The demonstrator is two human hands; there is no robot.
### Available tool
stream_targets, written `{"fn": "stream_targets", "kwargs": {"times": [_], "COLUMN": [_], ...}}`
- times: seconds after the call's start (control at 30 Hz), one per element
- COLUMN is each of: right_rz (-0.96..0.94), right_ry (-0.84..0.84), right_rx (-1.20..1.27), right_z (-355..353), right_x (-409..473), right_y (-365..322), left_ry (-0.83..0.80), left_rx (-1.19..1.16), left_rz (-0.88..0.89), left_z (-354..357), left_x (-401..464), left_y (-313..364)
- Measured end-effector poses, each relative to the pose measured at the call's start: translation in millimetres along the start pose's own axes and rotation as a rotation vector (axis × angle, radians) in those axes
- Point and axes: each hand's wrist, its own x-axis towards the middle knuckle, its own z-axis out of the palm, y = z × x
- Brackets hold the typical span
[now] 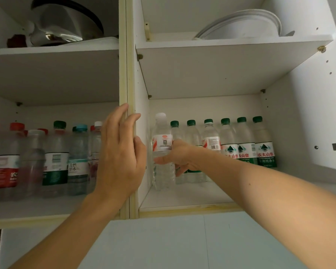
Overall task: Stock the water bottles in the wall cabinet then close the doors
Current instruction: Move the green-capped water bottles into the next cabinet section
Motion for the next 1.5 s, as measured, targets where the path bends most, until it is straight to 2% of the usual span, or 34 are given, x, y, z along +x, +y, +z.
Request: {"fn": "stream_targets", "kwargs": {"times": [0.33, 0.47, 0.63, 0.8, 0.97, 1.13, 1.3, 1.4, 1.5], "right_rz": [-0.006, -0.028, -0.059, -0.183, -0.277, -0.432, -0.548, -0.491, -0.309], "right_ry": [0.093, 0.114, 0.123, 0.250, 0.398, 0.499, 0.484, 0.425, 0.305], "right_rx": [-0.068, -0.091, -0.201, -0.336, -0.421, -0.303, -0.257, -0.216, -0.142], "right_z": [19, 20, 10, -18, -34, -26, 16, 48, 77], "right_x": [4, -3, -34, -85, -148, -215, -287, -323, -350], "right_y": [-6, -6, -7, -7, 15, 64, 134, 178, 225], "left_ry": [0.003, -0.028, -0.110, -0.210, -0.218, -0.281, -0.465, -0.558, -0.633], "left_rx": [0.041, 0.049, 0.167, 0.330, 0.324, 0.147, 0.004, -0.046, -0.104], "left_rz": [0.042, 0.038, 0.024, 0.022, -0.048, -0.119, -0.244, -0.335, -0.493], "left_z": [-3, -4, -8, -15, -23, -32, -47, -54, -61], "left_x": [-1, 1, 3, 7, 1, -57, -152, -213, -276], "left_y": [4, 4, 7, 11, 40, 95, 141, 161, 183]}}
